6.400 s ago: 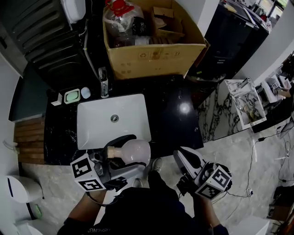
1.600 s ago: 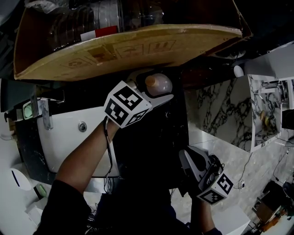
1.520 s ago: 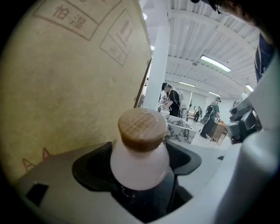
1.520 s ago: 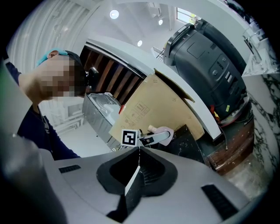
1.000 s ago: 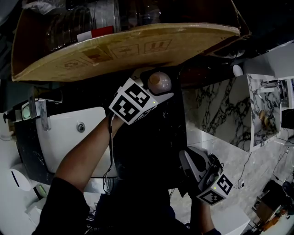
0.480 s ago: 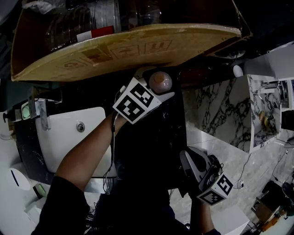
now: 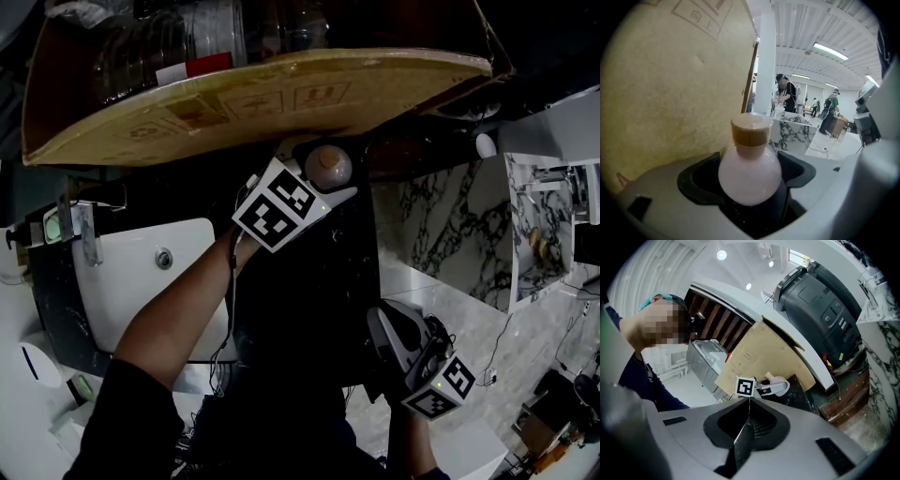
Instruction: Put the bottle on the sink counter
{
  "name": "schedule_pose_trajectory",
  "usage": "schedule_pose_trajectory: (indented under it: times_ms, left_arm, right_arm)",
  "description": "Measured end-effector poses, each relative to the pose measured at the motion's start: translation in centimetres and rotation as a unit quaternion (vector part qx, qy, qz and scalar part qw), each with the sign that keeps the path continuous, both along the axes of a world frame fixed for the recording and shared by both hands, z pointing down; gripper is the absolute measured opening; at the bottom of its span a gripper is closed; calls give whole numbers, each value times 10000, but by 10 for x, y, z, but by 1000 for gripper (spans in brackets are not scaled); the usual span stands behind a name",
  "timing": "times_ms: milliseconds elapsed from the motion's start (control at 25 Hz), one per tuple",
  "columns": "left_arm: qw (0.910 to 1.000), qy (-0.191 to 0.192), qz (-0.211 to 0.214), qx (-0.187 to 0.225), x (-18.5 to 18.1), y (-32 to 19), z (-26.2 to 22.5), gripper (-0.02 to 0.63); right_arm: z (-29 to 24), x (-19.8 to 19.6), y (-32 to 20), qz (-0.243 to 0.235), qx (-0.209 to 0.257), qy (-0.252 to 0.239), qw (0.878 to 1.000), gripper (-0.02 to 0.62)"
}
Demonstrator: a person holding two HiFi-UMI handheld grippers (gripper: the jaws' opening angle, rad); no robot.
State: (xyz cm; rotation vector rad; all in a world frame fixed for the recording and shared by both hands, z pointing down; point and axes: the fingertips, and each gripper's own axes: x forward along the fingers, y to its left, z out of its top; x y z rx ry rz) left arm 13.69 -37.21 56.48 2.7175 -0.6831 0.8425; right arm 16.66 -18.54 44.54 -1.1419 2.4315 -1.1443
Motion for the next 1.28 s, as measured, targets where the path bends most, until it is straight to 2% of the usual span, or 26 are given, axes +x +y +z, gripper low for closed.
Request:
schedule_pose_trajectory:
  times_ms: [440,880,1080,1280]
  left_arm:
    - [9999,-56,1,97,1,-1,1,388]
    - [9993,-184,47,316,3,1,2,388]
    - [9993,-216,4,311,2,1,3,388]
    - [9992,-155,-16,364,2,1,3,388]
  right_arm:
    - [1,-2,-1,70,-190,-32,9998,27]
    - [-1,-5,1,50,-199,-12,9998,28]
    - [-7,-5,2,12,25,8,10000,27]
    - [-9,-8,3,65,-74,0,10000,26]
